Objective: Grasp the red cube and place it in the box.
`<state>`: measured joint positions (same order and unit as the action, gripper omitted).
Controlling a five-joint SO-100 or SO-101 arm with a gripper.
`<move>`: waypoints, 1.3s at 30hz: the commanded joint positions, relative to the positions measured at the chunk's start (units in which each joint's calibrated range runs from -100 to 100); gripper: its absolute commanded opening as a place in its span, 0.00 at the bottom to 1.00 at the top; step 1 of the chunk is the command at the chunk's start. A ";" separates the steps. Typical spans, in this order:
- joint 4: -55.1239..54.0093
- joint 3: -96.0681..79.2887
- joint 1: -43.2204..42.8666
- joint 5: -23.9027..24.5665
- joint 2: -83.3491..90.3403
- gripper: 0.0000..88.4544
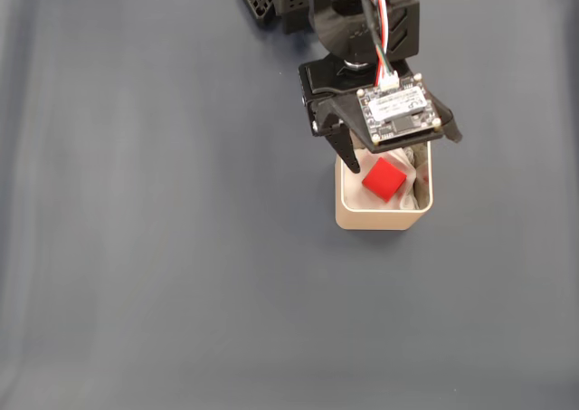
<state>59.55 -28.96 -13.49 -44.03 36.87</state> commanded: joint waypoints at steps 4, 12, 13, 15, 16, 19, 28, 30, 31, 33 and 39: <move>-1.15 -0.57 0.89 -0.10 2.72 0.43; -0.74 -1.39 2.74 -1.71 3.33 0.06; -0.58 -1.39 3.16 -1.90 3.42 0.03; -0.09 -1.48 4.30 -2.05 3.59 0.00; 0.00 -1.48 4.94 -2.05 3.67 0.00; 0.16 -2.03 6.71 -2.10 4.11 0.00; -2.88 -14.16 8.77 -2.49 11.38 0.00; -3.62 -18.44 8.56 -2.34 14.67 0.00; -3.62 -20.45 8.56 -2.20 16.22 0.00; -3.62 -24.18 8.63 -1.95 19.34 0.00; -2.79 -33.03 10.33 -1.61 27.56 0.00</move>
<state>56.95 -60.47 -4.17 -45.84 60.50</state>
